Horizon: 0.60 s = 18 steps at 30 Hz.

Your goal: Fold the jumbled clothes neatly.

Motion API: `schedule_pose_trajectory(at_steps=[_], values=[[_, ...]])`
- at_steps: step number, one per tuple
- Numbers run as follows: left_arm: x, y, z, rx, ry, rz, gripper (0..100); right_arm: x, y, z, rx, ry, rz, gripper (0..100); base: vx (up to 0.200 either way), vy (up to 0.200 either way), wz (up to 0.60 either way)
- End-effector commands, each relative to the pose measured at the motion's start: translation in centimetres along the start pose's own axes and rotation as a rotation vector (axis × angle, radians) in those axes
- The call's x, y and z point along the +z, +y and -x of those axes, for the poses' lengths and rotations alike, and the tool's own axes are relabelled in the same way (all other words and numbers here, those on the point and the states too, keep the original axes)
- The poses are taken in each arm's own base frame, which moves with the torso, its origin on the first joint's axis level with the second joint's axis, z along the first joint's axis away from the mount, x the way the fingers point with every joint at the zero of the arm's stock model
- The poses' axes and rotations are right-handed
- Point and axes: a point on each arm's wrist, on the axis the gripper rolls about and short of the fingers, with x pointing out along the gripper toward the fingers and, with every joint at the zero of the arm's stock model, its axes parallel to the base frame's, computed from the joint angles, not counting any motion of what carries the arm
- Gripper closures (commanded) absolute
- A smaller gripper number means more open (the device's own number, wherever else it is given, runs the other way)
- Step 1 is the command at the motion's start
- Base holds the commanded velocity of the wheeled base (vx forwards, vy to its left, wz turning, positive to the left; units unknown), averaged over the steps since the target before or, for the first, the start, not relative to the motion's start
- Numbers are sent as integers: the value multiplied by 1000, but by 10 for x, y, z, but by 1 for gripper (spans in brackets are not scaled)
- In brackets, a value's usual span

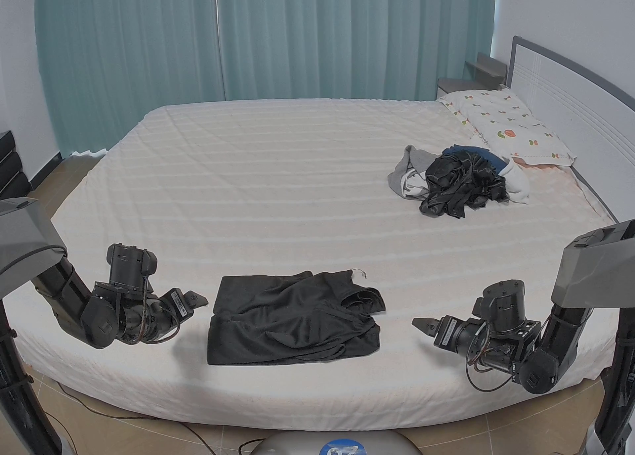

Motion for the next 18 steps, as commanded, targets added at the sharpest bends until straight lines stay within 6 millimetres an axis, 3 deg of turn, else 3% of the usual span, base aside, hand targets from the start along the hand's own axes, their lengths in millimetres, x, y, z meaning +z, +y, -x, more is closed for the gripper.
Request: schedule_pose_trajectory(at_steps=[1, 9, 13, 18], values=[[-2, 2, -3, 12, 11, 0, 0, -2, 8, -3, 18, 10, 27, 0, 0, 200, 0], [-4, 4, -8, 27, 16, -3, 0, -9, 36, -16, 53, 32, 72, 0, 0, 200, 0], [-6, 5, -9, 34, 22, -4, 0, -11, 38, -28, 46, 39, 87, 0, 0, 200, 0], [-7, 6, -10, 38, 27, -5, 0, -2, 42, -40, 49, 15, 104, 0, 0, 0, 0]])
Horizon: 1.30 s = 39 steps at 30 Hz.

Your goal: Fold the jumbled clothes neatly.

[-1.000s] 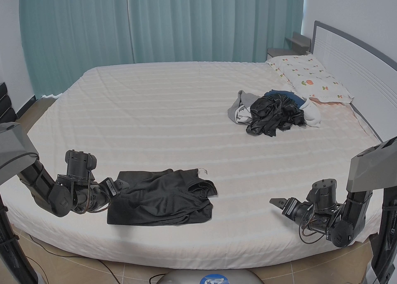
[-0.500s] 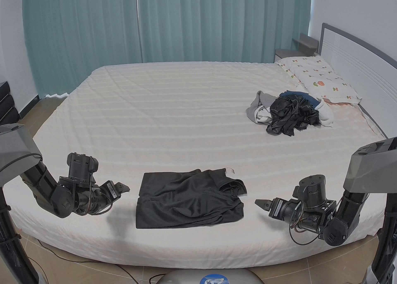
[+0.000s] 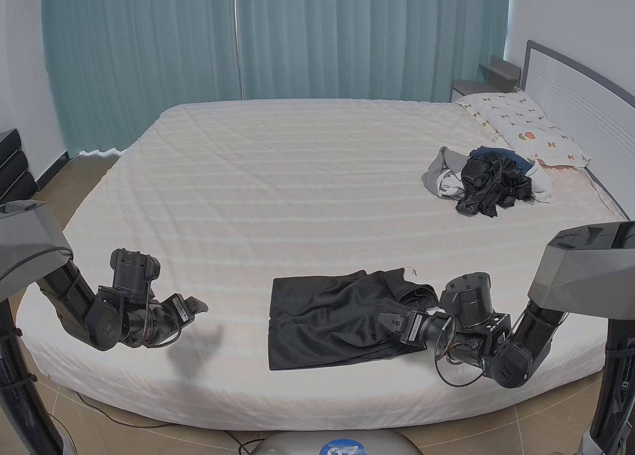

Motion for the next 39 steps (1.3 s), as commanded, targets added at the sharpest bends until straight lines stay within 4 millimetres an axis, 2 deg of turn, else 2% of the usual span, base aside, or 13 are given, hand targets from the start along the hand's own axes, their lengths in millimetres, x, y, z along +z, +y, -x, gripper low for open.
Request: schedule_pose_trajectory(at_steps=[1, 6, 12, 24, 27, 28, 32, 34, 35, 39], values=[[-2, 2, -3, 9, 11, 0, 0, 3, 0, -13, -19, 9, 25, 0, 0, 0, 0], [-2, 2, -3, 9, 9, 0, 0, 8, -2, -19, -55, 15, 68, 0, 0, 0, 0], [-2, 2, -3, 10, 10, 0, 0, 17, 1, -24, -105, -55, 121, 0, 0, 0, 0], [-3, 2, -3, 11, 11, 3, 0, 18, 2, -41, -103, -68, 197, 0, 0, 0, 0], [-3, 2, -4, 11, 14, 3, 0, 15, 0, -51, -108, -65, 220, 0, 0, 0, 0], [-3, 2, -4, 11, 14, 3, 0, 15, -1, -52, -110, -63, 221, 100, 0, 0, 0], [-3, 3, -4, 12, 13, 4, 0, 11, -1, -47, -113, -48, 225, 100, 0, 0, 0], [-2, 3, -4, 12, 11, 5, 0, 8, -3, -41, -114, -41, 229, 100, 0, 0, 0], [-2, 3, -4, 12, 11, 5, 0, 10, -2, -32, -112, -38, 231, 100, 0, 0, 0], [-3, 3, -4, 14, 13, 5, 0, 16, -7, -18, -122, -46, 217, 100, 0, 0, 0]])
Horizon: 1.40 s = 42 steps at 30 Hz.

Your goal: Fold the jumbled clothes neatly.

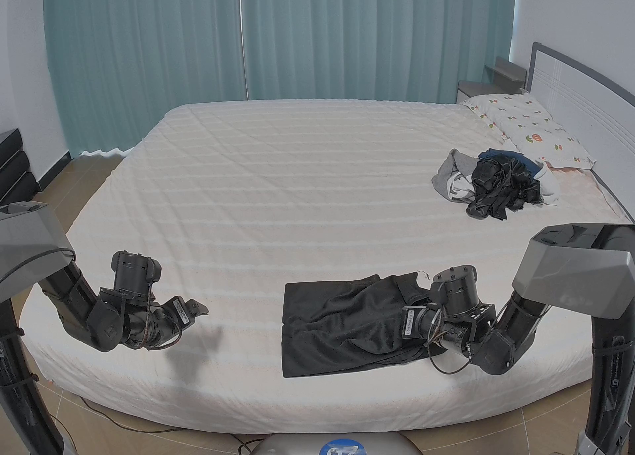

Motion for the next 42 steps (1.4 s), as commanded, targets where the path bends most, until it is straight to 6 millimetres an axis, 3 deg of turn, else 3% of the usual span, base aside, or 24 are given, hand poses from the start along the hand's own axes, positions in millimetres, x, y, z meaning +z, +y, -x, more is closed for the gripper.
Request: schedule_pose_trajectory(at_steps=[1, 9, 17, 24, 25, 31, 33, 42], values=[[0, 1, -1, 3, 3, 1, 0, 7, -6, 17, -6, -10, -11, 100, 0, 0, 0], [-1, 1, -2, 6, 4, 1, 0, -7, -29, 56, -1, 86, -6, 100, 0, 0, 0], [-2, 2, -2, 7, 7, -3, 0, -24, -53, 67, -65, 171, 23, 100, 0, 0, 0], [-3, 2, -4, 12, 13, -7, 0, -39, -61, 60, -86, 211, 39, 100, 0, 0, 0], [-3, 2, -4, 12, 13, -7, 0, -40, -62, 60, -84, 205, 39, 0, 0, 0, 0], [-1, 1, -3, 6, -8, -6, 0, -34, -64, 66, -63, 118, 18, 0, 0, 0, 0], [3, -1, -5, 23, -87, 2, 0, -25, -64, 68, -43, 31, -26, 0, 0, 0, 0], [2, -1, -9, 14, -95, 33, 0, 2, -57, 49, 9, -108, -232, 0, 111, 0, 0]])
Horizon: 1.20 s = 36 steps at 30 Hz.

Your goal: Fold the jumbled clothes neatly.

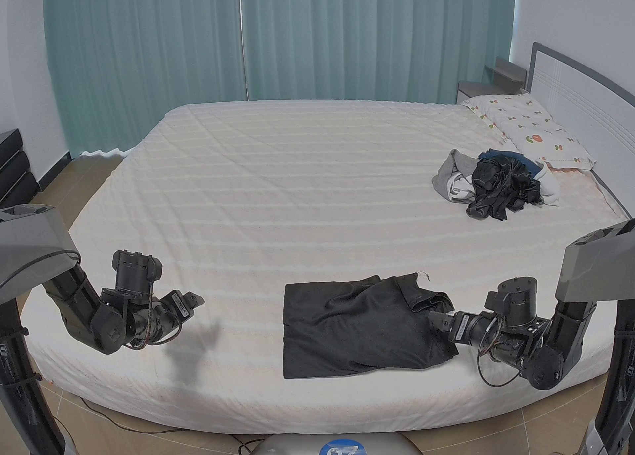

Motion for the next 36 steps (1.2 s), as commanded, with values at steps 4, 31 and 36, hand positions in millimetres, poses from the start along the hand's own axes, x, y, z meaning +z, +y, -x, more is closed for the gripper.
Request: schedule_pose_trajectory(at_steps=[4, 31, 36], values=[[-6, 1, -6, 8, 16, -2, 0, 17, 26, -23, 77, -51, -146, 0, 50, 0, 0], [-11, 4, -12, 29, 28, -12, 0, 4, 58, -66, 103, 133, -330, 0, 0, 0, 0], [-10, 6, -13, 33, 28, -9, 0, 25, 57, -82, 116, 45, -355, 0, 0, 0, 0]])
